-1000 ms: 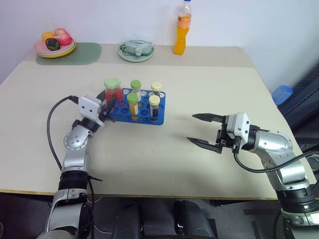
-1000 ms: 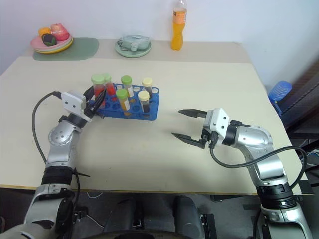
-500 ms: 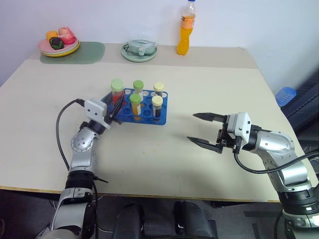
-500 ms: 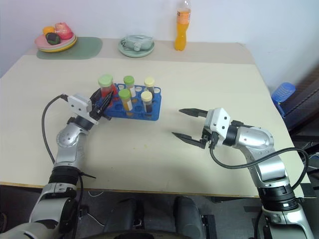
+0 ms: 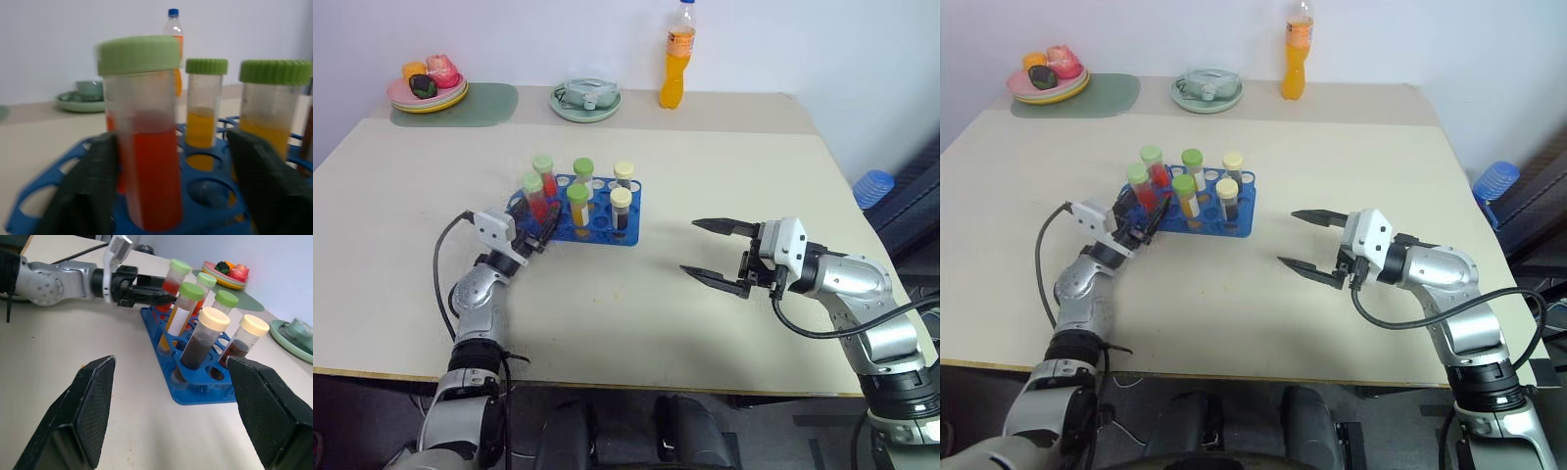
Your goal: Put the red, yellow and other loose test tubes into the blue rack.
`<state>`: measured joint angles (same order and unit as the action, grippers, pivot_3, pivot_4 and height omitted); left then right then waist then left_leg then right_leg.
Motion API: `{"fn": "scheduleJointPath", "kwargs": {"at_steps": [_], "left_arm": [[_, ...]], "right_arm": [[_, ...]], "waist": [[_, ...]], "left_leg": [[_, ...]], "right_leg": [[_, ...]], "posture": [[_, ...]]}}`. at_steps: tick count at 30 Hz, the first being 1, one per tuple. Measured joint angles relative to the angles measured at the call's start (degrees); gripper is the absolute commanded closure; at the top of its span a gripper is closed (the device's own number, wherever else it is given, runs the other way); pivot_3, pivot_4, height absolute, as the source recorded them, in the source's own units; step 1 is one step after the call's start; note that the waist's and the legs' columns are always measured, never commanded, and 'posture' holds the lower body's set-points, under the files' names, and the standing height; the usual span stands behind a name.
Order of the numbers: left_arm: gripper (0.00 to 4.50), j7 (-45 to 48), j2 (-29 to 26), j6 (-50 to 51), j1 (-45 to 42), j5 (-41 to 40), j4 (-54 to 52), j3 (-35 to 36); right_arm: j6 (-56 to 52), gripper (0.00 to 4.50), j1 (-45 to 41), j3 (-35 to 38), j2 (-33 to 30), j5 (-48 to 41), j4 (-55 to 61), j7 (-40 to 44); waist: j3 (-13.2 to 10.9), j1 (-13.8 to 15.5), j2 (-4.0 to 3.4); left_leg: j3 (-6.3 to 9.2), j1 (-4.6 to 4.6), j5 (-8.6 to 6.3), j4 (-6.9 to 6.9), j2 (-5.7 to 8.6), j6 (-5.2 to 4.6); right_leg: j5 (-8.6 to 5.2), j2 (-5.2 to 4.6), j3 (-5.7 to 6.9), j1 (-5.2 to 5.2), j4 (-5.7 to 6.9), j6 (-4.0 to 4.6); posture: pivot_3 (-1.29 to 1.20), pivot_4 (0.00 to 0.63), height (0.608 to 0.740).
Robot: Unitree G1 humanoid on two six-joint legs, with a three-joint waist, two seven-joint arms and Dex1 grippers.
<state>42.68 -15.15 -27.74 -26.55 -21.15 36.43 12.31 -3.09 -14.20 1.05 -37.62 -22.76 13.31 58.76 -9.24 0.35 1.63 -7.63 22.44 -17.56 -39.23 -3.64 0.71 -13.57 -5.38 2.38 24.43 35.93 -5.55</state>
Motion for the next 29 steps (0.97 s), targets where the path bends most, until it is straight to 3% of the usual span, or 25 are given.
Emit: {"fn": "scheduleJointPath", "kwargs": {"at_steps": [6, 12, 20, 29], "left_arm": [[0.07, -3.27, -1.82, 5.01, 2.7, 0.54, -5.11, -0.04], [0.07, -2.12, -6.51, 13.1, 8.63, 0.02, -18.55, -0.38], [0.07, 2.16, -18.09, 32.5, 20.6, -8.43, -40.09, 1.1], [0.07, 3.21, -20.74, 38.17, 24.84, -10.71, -44.46, 4.34]], "right_arm": [[-0.43, 0.79, -0.03, 0.02, 0.42, -0.07, -0.02, -1.02], [-4.75, 0.79, 2.4, 1.63, 0.71, 0.08, 0.09, -7.11], [-14.09, 0.79, 11.99, 7.76, 5.03, -1.22, 3.18, -20.39], [-14.82, 0.79, 20.0, 11.87, 7.52, -0.78, 5.08, -26.52]], "waist": [[-0.01, -0.18, 0.01], [-0.01, -0.1, 0.01], [-0.03, -0.3, -0.06], [-0.03, -1.01, -0.06]], "left_leg": [[0.01, 0.0, 0.0, 0.0, -0.02, 0.0], [0.02, 0.02, 0.0, 0.01, -0.03, 0.0], [0.04, -0.01, -0.17, 0.04, -0.06, -0.29], [0.05, 0.0, -0.18, 0.05, -0.05, -0.3]], "right_leg": [[0.0, 0.01, 0.0, 0.0, 0.0, 0.0], [0.0, -0.01, 0.0, 0.0, 0.01, 0.01], [-0.02, -0.01, -0.01, 0.03, 0.05, 0.04], [-0.03, 0.0, -0.01, 0.03, 0.05, 0.05]], "posture": [[0.0, 0.15, 0.74], [0.0, 0.15, 0.74], [0.0, 0.15, 0.74], [0.0, 0.15, 0.74]]}}
